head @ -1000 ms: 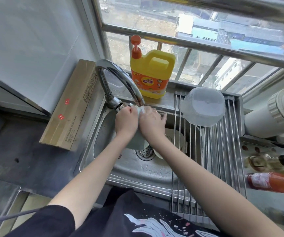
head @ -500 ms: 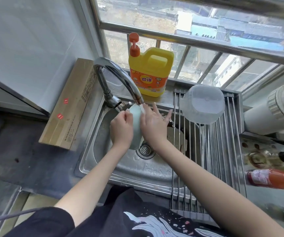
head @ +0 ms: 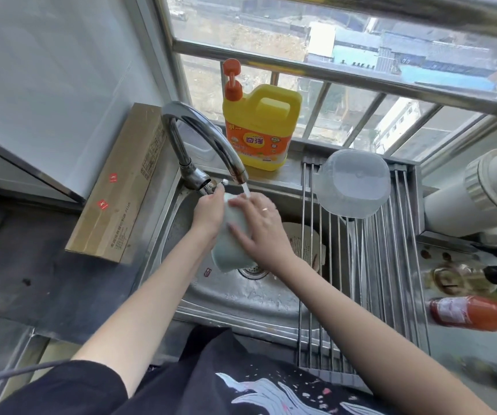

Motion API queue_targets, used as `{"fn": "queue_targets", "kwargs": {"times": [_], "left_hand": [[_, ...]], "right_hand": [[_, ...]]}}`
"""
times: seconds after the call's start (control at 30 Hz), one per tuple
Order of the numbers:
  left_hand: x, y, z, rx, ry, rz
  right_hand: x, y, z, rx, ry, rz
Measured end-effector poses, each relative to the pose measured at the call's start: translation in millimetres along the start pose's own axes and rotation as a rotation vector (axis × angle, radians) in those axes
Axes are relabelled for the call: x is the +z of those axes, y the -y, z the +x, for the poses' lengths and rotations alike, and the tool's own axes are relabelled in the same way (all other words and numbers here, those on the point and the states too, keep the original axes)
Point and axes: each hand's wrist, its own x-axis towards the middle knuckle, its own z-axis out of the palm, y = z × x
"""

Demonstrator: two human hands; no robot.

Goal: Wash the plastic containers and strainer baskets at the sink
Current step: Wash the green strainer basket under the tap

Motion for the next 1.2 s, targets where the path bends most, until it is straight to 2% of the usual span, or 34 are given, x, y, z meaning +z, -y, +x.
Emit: {"fn": "queue_targets", "kwargs": {"times": [0.07,0.13,0.17,0.23,0.3,0.4,0.47,0.53,0.6,0.67,0.77,0.87,0.9,1.0,1.07,1.13,1.17,1.2], "left_hand": [[-4.6,9.0,-4.1,0.025,0.038,-0.012],[-10.1,18.6,-8.6,0.068,0.100,-0.077],[-13.6,21.7,-11.3,0.068,0.157,-0.154],[-20.5,25.3,-14.6,0.017,0.333,-0.327],[-29.0,27.0,-14.7,-0.062,0.510,-0.430],[-34.8,22.9,-18.2,-0.137,0.622,-0.443],[-28.9,18.2,-21.2,-0.134,0.507,-0.350],[-19.6,21.8,-18.4,0.008,0.243,-0.102],[-14.7,28.4,-16.3,0.175,0.038,0.110],[-12.9,30.5,-20.3,0.298,0.012,0.253],[-9.1,22.4,-30.4,0.380,-0.058,0.338],[-9.1,18.1,-36.0,0.494,-0.063,0.472],[-10.7,18.8,-35.0,0.506,-0.068,0.482],[-13.4,18.1,-32.8,0.487,-0.124,0.439],[-10.8,18.3,-31.5,0.406,-0.167,0.374],[-9.2,19.9,-26.6,0.329,-0.167,0.283],[-9.3,19.9,-25.8,0.309,-0.126,0.235],[-9.8,19.4,-25.3,0.293,-0.048,0.171]], "right_hand": [[-3.2,2.4,6.4,0.117,-0.102,0.192],[-3.8,2.7,0.6,0.233,-0.152,0.278],[-3.7,4.5,-4.8,0.285,-0.134,0.304],[-0.3,9.8,-18.9,0.377,0.007,0.386],[5.4,12.2,-33.6,0.297,0.099,0.363],[10.1,11.6,-51.8,0.166,0.122,0.272],[12.5,10.2,-66.6,0.079,0.155,0.235],[14.3,9.1,-73.6,0.021,0.126,0.186],[12.1,13.4,-63.8,0.109,0.030,0.168],[7.1,22.0,-42.0,0.182,0.003,0.152],[7.9,19.5,-10.1,0.233,0.021,0.128],[6.5,13.4,20.7,0.587,0.087,0.164],[6.5,14.8,26.8,0.645,0.112,0.098],[9.1,25.7,26.9,0.582,0.041,-0.158],[12.7,33.4,14.6,0.420,-0.006,-0.231],[15.8,31.5,-2.1,0.176,-0.023,-0.182],[12.7,26.3,-5.7,0.133,-0.048,-0.090],[9.8,19.2,-6.0,0.190,-0.064,0.019]]}}
